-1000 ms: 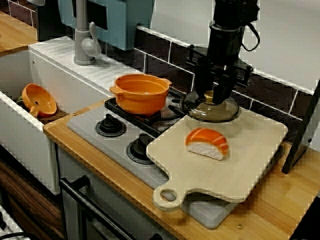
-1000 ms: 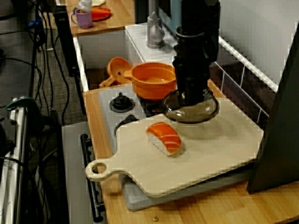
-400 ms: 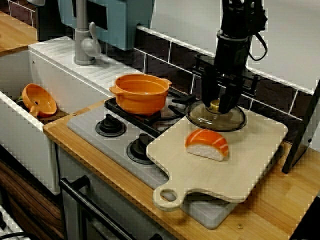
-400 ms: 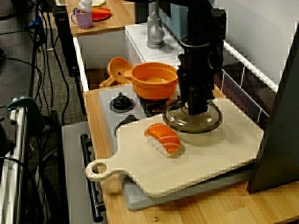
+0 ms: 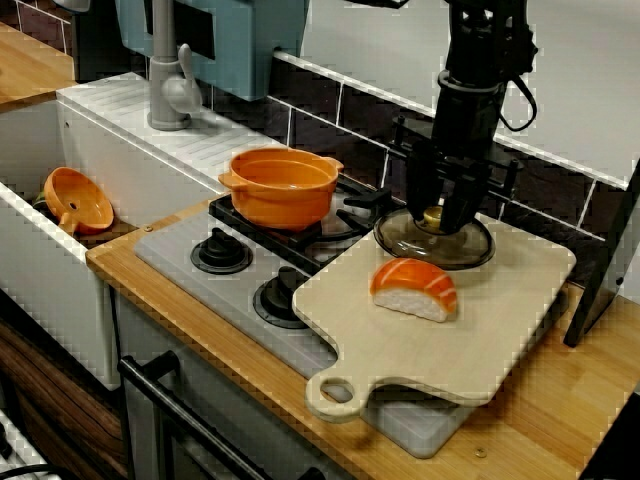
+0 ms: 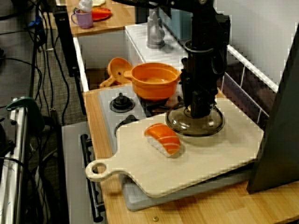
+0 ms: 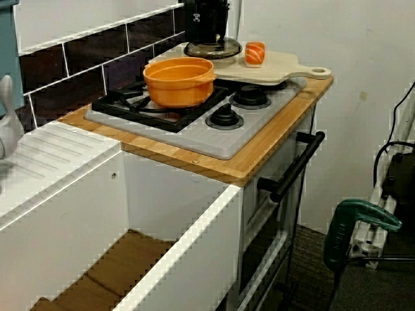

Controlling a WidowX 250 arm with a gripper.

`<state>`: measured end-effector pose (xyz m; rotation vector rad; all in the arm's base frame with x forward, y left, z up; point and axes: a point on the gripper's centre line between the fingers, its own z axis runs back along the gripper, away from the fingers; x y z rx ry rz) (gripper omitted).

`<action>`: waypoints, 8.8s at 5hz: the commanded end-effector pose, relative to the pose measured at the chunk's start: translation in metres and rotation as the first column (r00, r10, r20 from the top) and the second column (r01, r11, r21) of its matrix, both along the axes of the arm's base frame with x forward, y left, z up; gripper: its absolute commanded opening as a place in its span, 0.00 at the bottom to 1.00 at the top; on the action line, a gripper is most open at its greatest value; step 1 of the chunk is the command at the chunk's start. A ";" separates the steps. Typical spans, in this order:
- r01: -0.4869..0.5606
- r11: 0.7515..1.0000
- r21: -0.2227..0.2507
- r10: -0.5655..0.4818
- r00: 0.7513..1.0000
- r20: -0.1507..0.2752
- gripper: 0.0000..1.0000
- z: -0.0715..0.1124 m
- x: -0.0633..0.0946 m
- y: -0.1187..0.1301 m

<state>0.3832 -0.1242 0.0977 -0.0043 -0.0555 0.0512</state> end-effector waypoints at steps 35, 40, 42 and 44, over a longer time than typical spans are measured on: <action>0.546 0.837 0.043 -0.545 0.823 0.163 0.00 -0.010 -0.062 -0.011; 0.459 0.888 0.043 -0.460 0.876 0.146 0.00 0.038 -0.076 0.023; 0.313 0.946 0.085 -0.320 0.943 0.094 0.00 0.047 -0.064 0.051; 0.239 0.963 0.120 -0.249 0.966 0.074 0.00 0.052 -0.065 0.076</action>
